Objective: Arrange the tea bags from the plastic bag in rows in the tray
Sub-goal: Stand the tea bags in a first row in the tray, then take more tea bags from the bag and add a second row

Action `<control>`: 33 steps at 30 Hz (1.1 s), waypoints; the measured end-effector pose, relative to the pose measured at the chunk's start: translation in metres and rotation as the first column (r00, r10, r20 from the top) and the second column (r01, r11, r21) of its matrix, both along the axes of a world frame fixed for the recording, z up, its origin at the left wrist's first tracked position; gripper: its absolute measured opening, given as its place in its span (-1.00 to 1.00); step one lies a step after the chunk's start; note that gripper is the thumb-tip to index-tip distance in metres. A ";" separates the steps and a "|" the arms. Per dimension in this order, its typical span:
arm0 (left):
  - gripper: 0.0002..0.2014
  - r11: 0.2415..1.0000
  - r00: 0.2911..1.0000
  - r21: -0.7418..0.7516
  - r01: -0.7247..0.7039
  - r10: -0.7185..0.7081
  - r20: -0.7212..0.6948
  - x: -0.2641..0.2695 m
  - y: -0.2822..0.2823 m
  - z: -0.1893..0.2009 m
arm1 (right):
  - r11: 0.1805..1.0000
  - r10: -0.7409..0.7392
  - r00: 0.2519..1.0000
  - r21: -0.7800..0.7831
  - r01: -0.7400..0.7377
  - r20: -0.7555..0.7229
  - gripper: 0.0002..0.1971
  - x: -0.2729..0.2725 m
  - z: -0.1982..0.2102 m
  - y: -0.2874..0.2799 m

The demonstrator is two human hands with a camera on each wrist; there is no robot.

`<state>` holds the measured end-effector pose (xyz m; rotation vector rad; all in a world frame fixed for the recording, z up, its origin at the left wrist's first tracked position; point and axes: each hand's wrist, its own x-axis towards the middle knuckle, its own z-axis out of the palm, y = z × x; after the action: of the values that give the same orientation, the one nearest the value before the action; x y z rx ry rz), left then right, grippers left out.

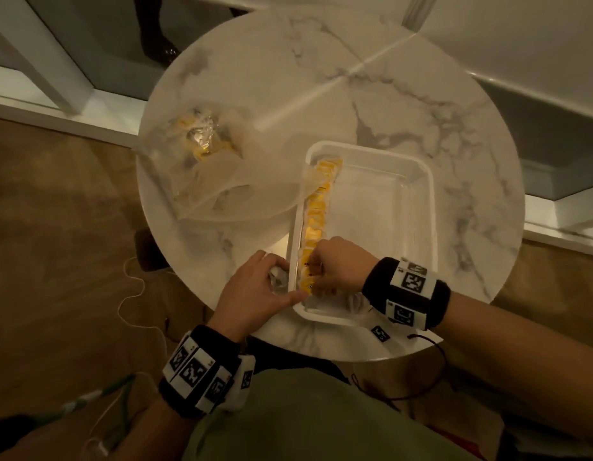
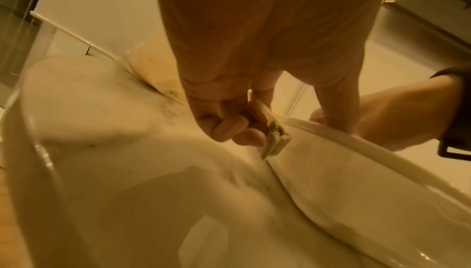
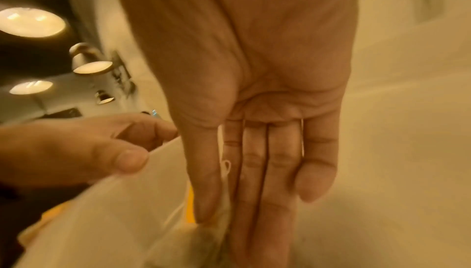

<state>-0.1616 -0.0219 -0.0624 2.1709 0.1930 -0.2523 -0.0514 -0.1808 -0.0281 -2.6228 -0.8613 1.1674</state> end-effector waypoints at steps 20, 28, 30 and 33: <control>-0.42 0.998 0.999 -0.057 -0.021 0.018 -0.051 -0.001 0.004 -0.008 | 0.956 0.039 0.999 -0.291 -0.035 0.009 -0.41 -0.012 0.007 0.002; -0.52 1.000 0.999 -0.011 -0.020 0.021 0.041 -0.001 0.009 -0.001 | 0.964 -0.009 1.000 -0.266 0.007 -0.007 -0.57 -0.012 0.015 0.000; -0.66 0.999 0.989 -0.029 -0.045 0.048 0.142 0.001 0.015 0.006 | 0.974 -0.050 0.998 -0.224 0.043 -0.024 -0.54 -0.011 0.018 -0.004; -0.80 0.996 0.946 -0.085 -0.031 0.057 0.319 0.007 0.023 0.023 | 0.983 -0.182 0.973 -0.012 0.182 -0.139 -0.59 -0.002 0.030 -0.019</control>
<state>-0.1549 0.0008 -0.0391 2.0913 0.0446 0.1192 -0.0533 -0.1999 0.0016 -2.5195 -0.5815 1.2811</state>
